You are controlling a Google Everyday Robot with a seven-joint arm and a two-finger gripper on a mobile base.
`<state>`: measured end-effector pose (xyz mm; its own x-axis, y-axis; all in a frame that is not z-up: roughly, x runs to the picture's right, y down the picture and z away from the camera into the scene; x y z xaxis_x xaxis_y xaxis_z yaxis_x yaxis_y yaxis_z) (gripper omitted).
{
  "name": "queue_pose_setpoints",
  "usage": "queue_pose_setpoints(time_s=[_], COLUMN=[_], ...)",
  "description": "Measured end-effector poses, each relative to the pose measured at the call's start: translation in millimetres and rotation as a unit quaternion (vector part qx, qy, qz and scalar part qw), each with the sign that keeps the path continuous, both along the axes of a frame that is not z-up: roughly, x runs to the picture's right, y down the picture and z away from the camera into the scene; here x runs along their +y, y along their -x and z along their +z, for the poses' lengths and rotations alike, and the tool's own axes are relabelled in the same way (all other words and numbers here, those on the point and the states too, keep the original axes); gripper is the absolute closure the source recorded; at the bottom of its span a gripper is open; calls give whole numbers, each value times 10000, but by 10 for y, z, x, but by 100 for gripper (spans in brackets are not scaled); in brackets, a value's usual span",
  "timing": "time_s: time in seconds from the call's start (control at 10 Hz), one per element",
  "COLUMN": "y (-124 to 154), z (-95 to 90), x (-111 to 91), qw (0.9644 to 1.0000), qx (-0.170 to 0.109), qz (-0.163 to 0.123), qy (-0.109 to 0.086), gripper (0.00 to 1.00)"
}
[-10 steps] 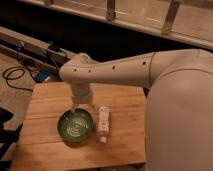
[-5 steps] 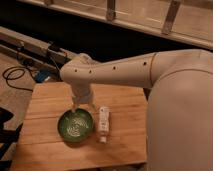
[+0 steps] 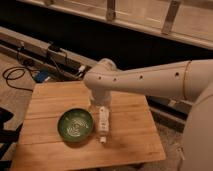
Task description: Place the bottle in the ceramic bowl
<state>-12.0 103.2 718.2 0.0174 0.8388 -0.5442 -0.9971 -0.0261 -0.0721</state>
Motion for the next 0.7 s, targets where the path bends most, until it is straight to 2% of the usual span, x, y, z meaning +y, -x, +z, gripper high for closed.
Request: queue_pose_setpoints(time_s=[0.2, 0.7], y=[-84, -72], z=[76, 127], x=[61, 79], qw=[9999, 9999], qx=[-91, -126], qz=[73, 105], qy=[-26, 11], gripper=[35, 35])
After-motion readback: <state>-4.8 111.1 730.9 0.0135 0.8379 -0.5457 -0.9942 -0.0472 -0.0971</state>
